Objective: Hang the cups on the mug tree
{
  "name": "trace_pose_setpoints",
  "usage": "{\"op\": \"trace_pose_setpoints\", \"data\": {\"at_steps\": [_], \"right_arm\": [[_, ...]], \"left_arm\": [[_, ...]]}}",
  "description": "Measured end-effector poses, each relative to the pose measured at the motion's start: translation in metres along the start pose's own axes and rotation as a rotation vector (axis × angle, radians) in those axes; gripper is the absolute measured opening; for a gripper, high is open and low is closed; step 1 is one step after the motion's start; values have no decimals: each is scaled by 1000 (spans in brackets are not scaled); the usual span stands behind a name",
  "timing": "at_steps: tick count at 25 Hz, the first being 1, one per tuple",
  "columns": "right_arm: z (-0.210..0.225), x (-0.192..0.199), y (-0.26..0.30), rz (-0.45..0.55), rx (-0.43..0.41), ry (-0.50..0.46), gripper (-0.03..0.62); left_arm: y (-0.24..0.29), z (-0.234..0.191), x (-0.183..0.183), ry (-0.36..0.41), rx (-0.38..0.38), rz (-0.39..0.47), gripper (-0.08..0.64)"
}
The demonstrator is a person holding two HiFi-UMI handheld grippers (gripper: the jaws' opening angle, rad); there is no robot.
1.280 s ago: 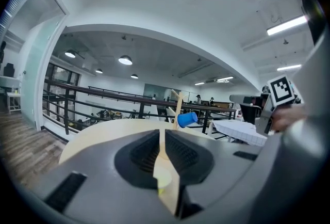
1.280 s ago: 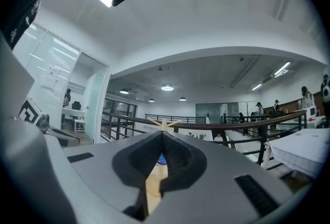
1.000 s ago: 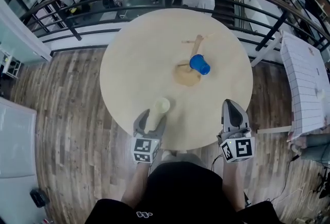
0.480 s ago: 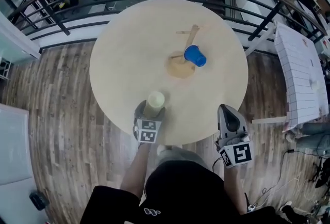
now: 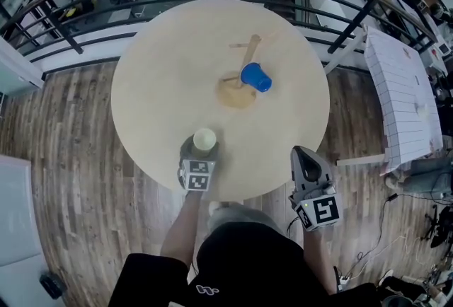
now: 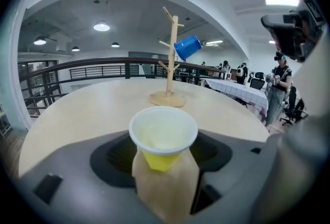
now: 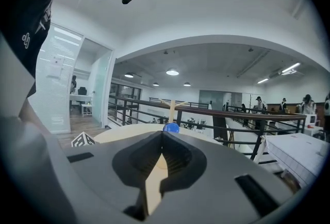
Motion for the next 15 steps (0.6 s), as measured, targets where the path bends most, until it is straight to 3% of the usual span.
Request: {"op": "trace_pose_setpoints", "data": {"at_steps": [10, 15], "right_arm": [[-9, 8, 3, -11, -30, 6, 8], [-3, 8, -6, -11, -11, 11, 8]], "left_arm": [[-13, -26, -60, 72, -17, 129, 310], [6, -30, -84, 133, 10, 125, 310]]}}
Point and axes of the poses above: the fingertips, and each gripper's own axes: y forward along the fingers, z to its right, x out of its underside, the point moved 5 cm from there along -y, backward along the fingers, and after that the axes turned 13 degrees about y, right-handed, at the moved point
